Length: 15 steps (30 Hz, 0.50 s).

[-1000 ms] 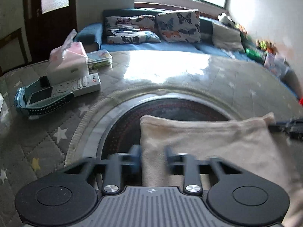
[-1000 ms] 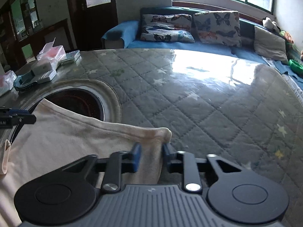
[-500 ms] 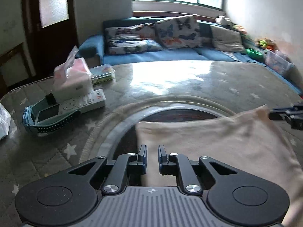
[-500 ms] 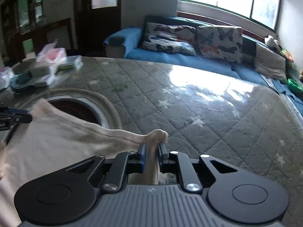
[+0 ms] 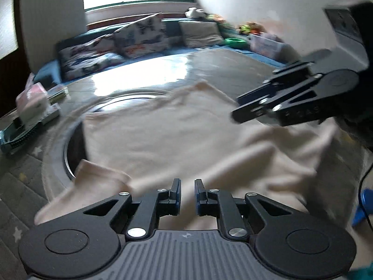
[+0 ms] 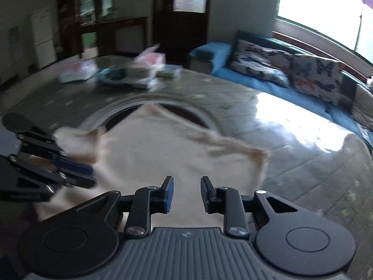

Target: Fold clothes

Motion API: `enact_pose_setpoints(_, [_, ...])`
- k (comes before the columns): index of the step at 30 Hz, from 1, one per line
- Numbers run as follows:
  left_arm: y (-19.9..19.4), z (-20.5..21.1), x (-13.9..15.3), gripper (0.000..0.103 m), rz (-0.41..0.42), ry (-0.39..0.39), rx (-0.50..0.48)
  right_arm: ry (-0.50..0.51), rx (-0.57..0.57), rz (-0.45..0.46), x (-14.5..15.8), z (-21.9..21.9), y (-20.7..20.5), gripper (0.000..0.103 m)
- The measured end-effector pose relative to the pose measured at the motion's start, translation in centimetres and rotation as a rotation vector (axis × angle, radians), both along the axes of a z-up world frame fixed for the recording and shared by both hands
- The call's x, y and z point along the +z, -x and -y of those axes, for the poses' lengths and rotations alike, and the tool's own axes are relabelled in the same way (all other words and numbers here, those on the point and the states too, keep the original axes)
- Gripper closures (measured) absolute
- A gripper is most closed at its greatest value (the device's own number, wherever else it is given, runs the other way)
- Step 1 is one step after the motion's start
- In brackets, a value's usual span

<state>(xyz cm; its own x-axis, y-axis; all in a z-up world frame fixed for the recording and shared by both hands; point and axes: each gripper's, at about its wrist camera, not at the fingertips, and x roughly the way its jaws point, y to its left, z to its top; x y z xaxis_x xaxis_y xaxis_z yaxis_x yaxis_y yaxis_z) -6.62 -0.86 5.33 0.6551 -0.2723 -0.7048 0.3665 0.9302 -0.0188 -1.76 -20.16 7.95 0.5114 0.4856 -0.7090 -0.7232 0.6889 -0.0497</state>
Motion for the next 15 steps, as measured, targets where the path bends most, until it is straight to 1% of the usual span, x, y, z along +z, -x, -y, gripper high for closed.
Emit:
enact_pose_setpoints(3, [2.0,0.5,-0.4,0.090,0.013,-0.003,-0.053,0.012,0.072,-0.019,-0.5,-0.8,3.0,0.078])
enact_pose_setpoints(7, [3.7,0.8,-1.2,0.090,0.002,0.004,-0.106,0.041,0.160,-0.061,-1.9,-1.5,6.7,0.078])
enact_pose_setpoints(9, [4.2,0.8,-1.6,0.090,-0.004,0.005,-0.122,0.059,0.185,-0.077,-2.6,-1.6,8.0,0.078])
enact_pose_setpoints(12, [4.7,0.7,-1.7,0.089,-0.008,0.013,-0.163,0.075,0.209,-0.126,-3.7,-1.4,9.6,0.078])
enact_pose_setpoints(15, [4.6,0.6,-1.2,0.089,0.004,0.010,-0.170,0.091,0.238,-0.132,-3.8,-0.9,11.1,0.077])
